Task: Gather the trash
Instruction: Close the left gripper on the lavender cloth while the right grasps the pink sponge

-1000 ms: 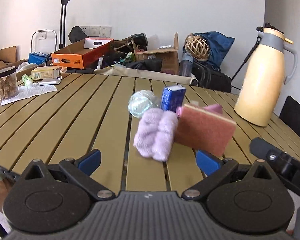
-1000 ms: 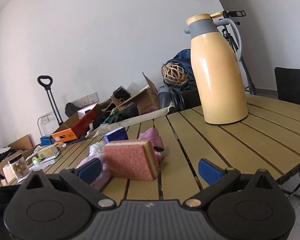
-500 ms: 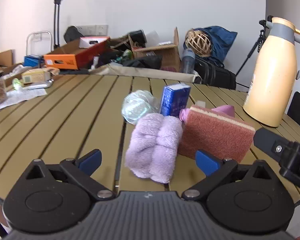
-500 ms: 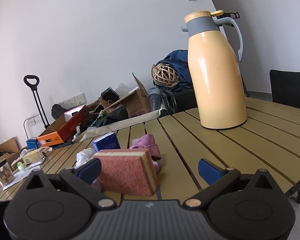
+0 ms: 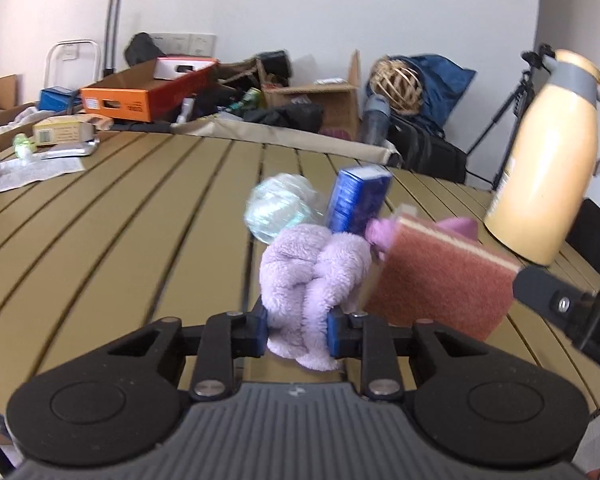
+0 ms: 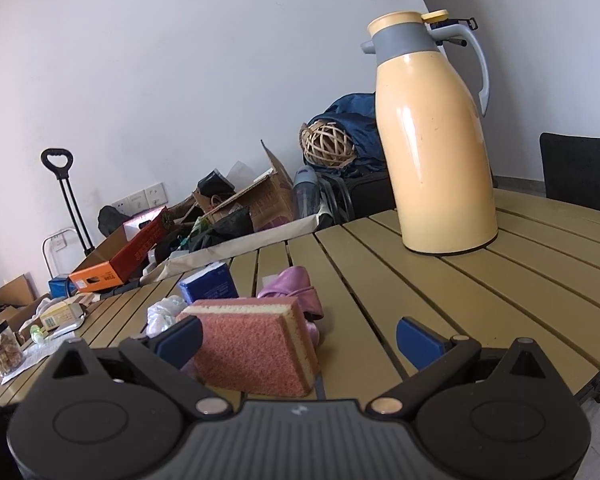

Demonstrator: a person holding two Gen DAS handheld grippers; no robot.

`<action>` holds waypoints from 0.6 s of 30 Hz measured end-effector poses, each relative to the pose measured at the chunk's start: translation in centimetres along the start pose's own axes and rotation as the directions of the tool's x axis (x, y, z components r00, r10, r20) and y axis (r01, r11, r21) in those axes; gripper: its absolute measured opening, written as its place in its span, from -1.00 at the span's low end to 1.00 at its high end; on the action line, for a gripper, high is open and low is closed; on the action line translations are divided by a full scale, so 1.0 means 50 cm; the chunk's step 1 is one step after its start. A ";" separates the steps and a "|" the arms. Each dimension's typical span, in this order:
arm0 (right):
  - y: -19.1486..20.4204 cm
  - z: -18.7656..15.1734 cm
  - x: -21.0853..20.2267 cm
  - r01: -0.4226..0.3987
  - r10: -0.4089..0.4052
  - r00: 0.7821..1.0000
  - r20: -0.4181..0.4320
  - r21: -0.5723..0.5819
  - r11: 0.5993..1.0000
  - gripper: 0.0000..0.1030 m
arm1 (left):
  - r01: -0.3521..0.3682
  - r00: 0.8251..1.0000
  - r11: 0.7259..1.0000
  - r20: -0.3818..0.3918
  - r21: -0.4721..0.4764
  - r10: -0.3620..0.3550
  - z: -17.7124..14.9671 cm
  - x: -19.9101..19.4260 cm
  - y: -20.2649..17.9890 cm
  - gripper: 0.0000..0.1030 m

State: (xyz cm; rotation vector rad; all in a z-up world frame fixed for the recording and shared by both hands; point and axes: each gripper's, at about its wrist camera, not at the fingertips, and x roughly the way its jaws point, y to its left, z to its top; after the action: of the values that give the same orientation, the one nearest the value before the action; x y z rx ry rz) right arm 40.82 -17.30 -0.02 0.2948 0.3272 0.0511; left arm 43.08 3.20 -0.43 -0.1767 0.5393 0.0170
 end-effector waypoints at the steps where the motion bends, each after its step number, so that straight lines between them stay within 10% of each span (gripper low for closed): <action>1: 0.003 -0.001 0.001 0.002 -0.002 1.000 -0.004 -0.004 1.000 1.00 | -0.007 1.000 1.000 0.008 -0.010 0.007 0.003 -0.006 0.007 -0.48; 18: 0.132 -0.023 0.058 0.118 -0.118 0.993 0.009 -0.159 0.980 1.00 | -0.085 0.991 0.995 0.097 -0.055 0.090 0.034 -0.093 0.129 -0.48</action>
State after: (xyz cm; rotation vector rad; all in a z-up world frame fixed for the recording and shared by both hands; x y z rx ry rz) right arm 43.19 -10.39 -0.04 0.1161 0.3391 -0.0397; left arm 39.55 10.00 2.34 -0.2009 0.4472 0.1241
